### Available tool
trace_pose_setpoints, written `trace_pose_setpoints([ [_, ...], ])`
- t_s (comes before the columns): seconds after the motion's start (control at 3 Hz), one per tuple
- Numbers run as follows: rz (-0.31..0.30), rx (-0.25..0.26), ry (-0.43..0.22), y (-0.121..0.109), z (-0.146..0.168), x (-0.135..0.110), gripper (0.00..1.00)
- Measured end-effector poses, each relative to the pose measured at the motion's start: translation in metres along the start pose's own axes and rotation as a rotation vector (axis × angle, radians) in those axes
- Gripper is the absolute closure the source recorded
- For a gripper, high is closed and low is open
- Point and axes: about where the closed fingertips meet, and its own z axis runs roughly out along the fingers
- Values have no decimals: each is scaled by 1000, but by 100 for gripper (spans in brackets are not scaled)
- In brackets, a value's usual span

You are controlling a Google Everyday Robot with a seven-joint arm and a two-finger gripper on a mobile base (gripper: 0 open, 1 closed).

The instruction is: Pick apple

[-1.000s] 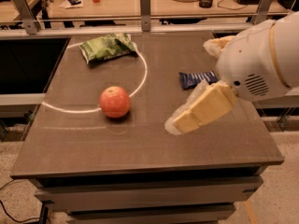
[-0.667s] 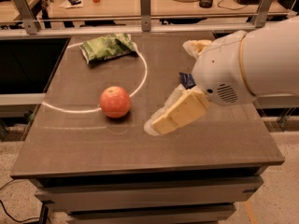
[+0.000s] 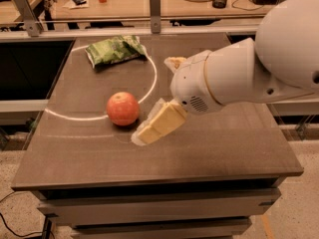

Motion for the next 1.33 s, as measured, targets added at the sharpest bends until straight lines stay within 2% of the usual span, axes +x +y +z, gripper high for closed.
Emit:
trace_pose_setpoints([
  [0.33, -24, -74, 17, -6, 36, 17, 0],
  [0.67, -24, -76, 17, -7, 36, 18, 0],
  [1.0, 1, -59, 26, -12, 38, 16, 0],
  [1.33, 51, -6, 48, -24, 44, 17, 0],
])
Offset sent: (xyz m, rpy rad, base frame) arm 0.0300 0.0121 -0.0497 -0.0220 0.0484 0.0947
